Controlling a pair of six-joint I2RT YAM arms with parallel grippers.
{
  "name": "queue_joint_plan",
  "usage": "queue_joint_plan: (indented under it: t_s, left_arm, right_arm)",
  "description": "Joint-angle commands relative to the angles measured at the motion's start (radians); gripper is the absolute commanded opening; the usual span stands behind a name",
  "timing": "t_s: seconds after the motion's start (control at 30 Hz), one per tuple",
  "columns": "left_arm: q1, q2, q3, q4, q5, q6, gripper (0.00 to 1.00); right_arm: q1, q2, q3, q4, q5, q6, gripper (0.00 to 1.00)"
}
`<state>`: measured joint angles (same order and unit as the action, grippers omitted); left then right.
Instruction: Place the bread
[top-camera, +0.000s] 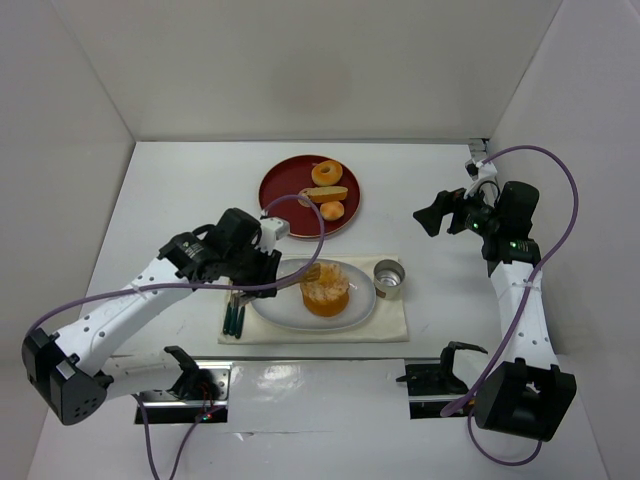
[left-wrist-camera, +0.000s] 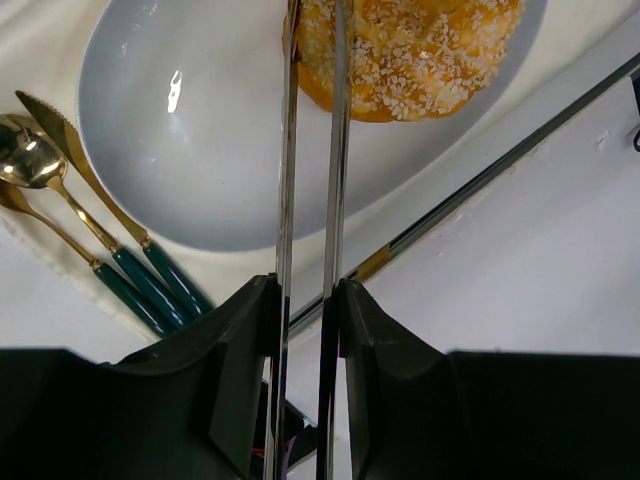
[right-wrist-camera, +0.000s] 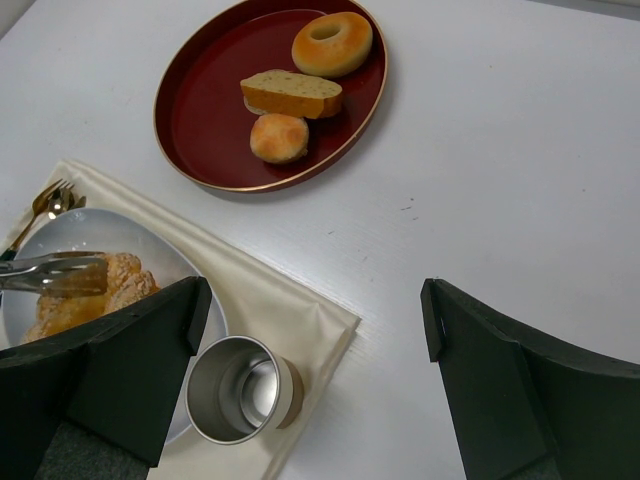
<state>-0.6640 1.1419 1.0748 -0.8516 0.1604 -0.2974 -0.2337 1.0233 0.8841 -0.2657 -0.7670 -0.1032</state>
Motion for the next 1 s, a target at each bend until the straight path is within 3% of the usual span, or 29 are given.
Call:
queue_joint_plan:
  t_s: [0.0,0.4,0.53,0.97]
  left_arm:
    - [-0.002,-0.002,0.005,0.037,-0.065,-0.026,0.24]
    - [-0.002,-0.074,0.014,0.028,-0.094,-0.026,0.58]
    - [-0.002,-0.094,0.014,0.028,-0.104,-0.026,0.62]
    - [-0.002,-0.143,0.083,-0.003,-0.104,-0.037,0.59]
  right_arm:
    - [-0.006,-0.017,0.030,0.016,0.002,-0.015,1.00]
    - [-0.006,-0.017,0.030,0.016,0.002,-0.015,1.00]
    - [-0.006,-0.017,0.030,0.016,0.002,-0.015,1.00]
    - [-0.006,-0.017,0.030,0.016,0.002,-0.015,1.00]
